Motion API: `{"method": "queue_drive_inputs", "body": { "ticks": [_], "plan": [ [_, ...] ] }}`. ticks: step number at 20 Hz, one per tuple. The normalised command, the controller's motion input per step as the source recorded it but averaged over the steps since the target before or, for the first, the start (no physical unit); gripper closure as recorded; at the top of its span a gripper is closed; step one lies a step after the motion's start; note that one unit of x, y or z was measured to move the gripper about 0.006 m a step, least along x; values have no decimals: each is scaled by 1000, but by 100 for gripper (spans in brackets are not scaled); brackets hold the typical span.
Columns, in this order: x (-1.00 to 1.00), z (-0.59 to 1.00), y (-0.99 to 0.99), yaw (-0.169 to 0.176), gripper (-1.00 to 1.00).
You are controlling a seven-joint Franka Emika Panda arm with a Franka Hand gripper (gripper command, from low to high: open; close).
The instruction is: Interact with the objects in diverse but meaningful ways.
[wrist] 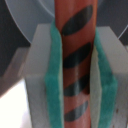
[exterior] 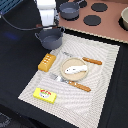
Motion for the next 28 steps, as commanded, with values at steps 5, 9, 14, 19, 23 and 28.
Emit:
{"method": "queue_drive_inputs", "body": {
  "ticks": [5,9,14,19,23,28],
  "plan": [
    [0,-184,-58,0,100],
    [0,-161,-6,0,100],
    [17,-99,0,0,-100],
    [11,-87,0,0,-100],
    [12,103,-61,1,-100],
    [355,497,-136,-11,-100]
  ]
}}
